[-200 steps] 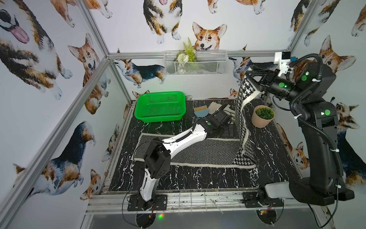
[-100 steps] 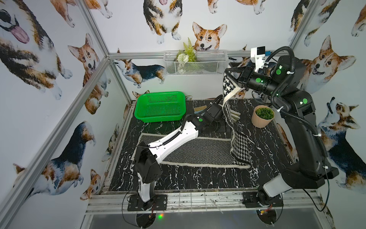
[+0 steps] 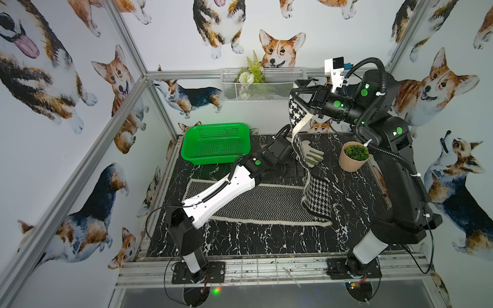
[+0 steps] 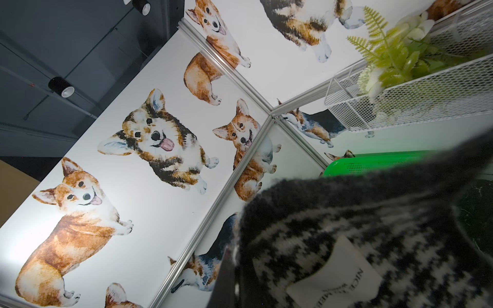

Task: Roll up the scarf and place it into the basket
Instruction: Flatten out the scarf at the center of the board.

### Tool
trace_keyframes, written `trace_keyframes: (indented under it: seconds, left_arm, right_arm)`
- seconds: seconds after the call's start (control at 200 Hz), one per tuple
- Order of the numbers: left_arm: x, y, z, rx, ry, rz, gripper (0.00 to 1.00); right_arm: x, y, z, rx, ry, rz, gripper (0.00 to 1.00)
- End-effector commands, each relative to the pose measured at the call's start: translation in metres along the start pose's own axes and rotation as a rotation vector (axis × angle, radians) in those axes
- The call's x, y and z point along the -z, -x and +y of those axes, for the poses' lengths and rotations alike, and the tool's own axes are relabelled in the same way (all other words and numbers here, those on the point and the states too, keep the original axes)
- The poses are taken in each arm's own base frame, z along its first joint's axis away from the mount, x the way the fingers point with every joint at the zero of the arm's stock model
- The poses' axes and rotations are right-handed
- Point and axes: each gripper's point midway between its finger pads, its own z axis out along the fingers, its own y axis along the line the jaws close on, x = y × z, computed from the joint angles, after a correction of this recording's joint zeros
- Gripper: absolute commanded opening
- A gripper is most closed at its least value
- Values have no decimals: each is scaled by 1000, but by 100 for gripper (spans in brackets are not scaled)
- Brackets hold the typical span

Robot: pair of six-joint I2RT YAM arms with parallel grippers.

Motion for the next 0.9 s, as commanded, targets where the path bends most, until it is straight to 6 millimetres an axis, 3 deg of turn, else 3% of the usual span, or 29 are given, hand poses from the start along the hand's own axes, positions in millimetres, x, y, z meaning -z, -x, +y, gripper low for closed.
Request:
trace_keyframes:
  seconds: [0.0,0.04,0.06,0.13,0.33,0.721,0.891]
  left_arm:
    - [7,1,15,3,48,-11,100]
    - [4,-1,21,10,63,-7,100]
    - [16,3,19,13,49,-29,100]
    - [22,5,25,24,57,-49,100]
    - [29,9,35,41,58,-58,100]
    - [25,1,57,69,75,-40,100]
    - [14,-14,72,58,114,-6,100]
  right_arm:
    - [-2,-1,6,1,25,4,0]
    - [-4,-3,6,-3,31,13,0]
    - [-5,-3,6,-6,34,18,0]
    - [-8,-4,9,-13,53,25,0]
    - [-21,-9,15,-21,81,46,0]
    - [-36,-44,-31,-35,-13,132,0]
    - [-14,-58,-36,5,-61,155,0]
